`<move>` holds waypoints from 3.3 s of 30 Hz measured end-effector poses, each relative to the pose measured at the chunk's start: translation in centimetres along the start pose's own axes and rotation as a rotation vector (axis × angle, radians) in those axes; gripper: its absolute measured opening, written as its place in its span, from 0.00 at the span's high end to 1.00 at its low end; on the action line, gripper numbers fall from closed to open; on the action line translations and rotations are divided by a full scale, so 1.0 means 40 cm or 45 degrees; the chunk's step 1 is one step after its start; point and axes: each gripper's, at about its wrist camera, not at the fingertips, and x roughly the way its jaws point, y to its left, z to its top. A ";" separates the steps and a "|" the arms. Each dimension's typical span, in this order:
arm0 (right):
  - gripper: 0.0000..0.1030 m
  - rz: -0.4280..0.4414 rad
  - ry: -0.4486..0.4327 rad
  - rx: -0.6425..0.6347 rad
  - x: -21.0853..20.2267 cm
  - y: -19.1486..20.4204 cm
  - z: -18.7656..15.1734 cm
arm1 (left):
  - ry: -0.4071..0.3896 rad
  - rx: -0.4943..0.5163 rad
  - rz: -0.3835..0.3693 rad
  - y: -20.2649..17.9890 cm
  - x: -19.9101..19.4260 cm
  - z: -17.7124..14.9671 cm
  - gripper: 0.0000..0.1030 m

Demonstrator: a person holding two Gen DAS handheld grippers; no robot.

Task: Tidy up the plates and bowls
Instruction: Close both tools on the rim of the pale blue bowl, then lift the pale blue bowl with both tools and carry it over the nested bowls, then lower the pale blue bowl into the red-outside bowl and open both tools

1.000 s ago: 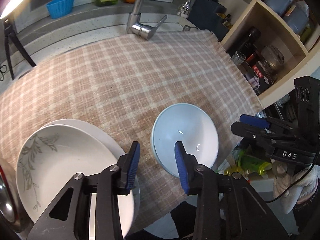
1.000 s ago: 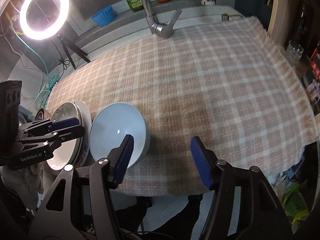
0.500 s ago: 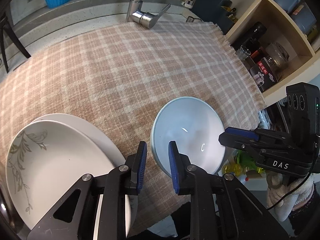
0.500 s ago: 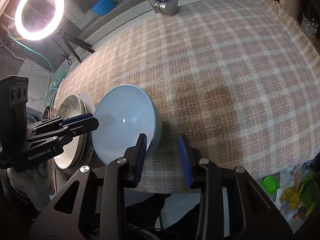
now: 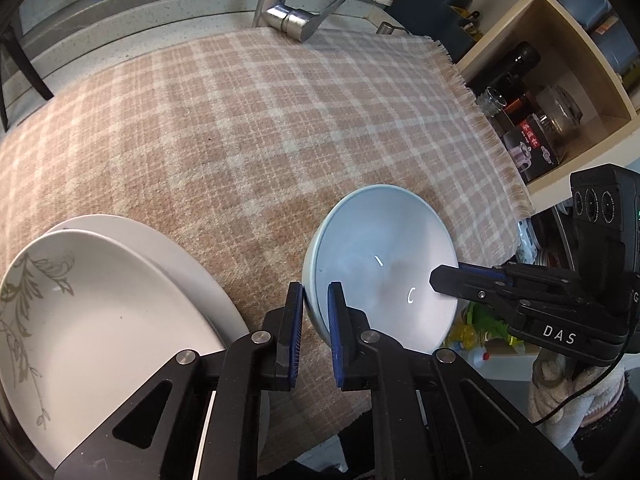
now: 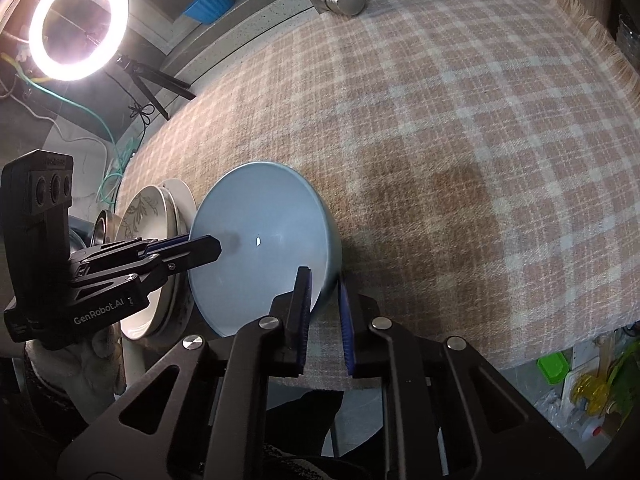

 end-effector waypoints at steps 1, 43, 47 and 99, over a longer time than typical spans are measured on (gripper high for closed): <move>0.87 -0.004 0.000 -0.001 0.000 0.001 0.001 | -0.001 -0.002 -0.001 0.001 -0.001 0.000 0.90; 0.88 0.145 0.085 -0.681 0.066 0.587 0.171 | -0.410 -0.478 0.210 0.313 -0.413 -0.149 0.89; 0.88 0.187 0.122 -0.769 0.107 0.673 0.164 | -0.446 -0.567 0.255 0.371 -0.458 -0.198 0.89; 0.88 0.119 0.449 -0.950 0.394 0.927 0.095 | -0.263 -0.873 0.247 0.625 -0.453 -0.336 0.89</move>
